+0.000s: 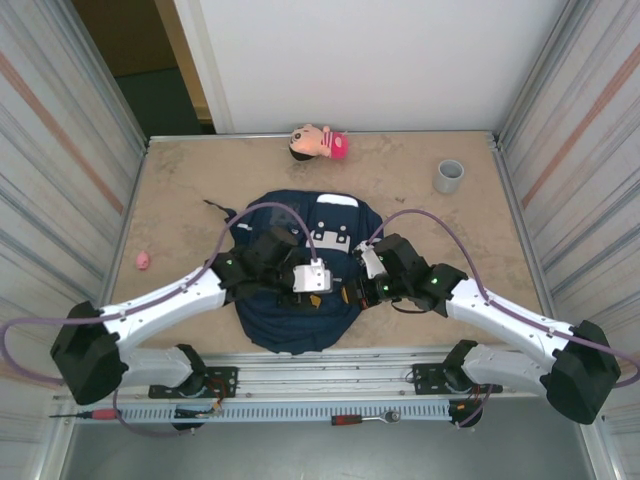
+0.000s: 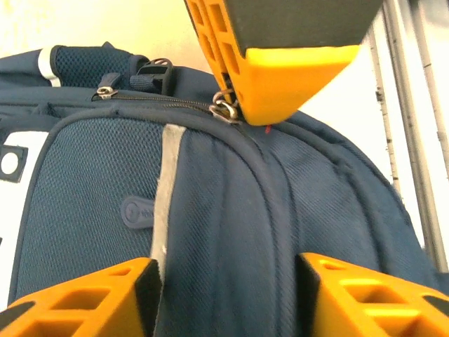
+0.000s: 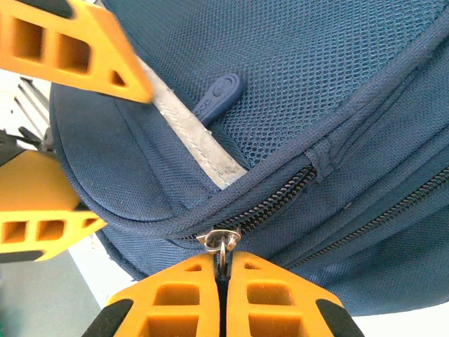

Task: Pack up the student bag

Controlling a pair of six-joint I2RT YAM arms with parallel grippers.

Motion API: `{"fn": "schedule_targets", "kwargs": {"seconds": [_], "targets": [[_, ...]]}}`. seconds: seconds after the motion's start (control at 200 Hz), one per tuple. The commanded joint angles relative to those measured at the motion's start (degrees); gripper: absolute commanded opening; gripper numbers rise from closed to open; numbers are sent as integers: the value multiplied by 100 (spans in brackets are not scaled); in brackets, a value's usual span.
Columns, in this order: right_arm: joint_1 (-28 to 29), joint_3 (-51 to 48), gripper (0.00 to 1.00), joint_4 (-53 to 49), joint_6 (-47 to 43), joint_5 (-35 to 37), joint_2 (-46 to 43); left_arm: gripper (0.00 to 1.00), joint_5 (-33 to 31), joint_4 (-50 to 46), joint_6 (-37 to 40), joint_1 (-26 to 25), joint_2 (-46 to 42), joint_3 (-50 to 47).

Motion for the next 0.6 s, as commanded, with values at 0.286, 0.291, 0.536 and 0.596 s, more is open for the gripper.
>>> {"fn": "schedule_targets", "kwargs": {"seconds": [0.286, 0.291, 0.536, 0.596], "targets": [[-647, -79, 0, -240, -150, -21, -277, 5, -231, 117, 270, -66, -269, -279], [-675, -88, 0, -244, -149, -13, -278, 5, -230, 112, 282, -66, -286, -288], [-1431, 176, 0, -108, -187, 109, 283, 5, 523, -17, 513, -62, -773, -564], [-1496, 316, 0, -5, -126, 184, 567, 5, 816, -138, 590, -67, -744, -513]]}}
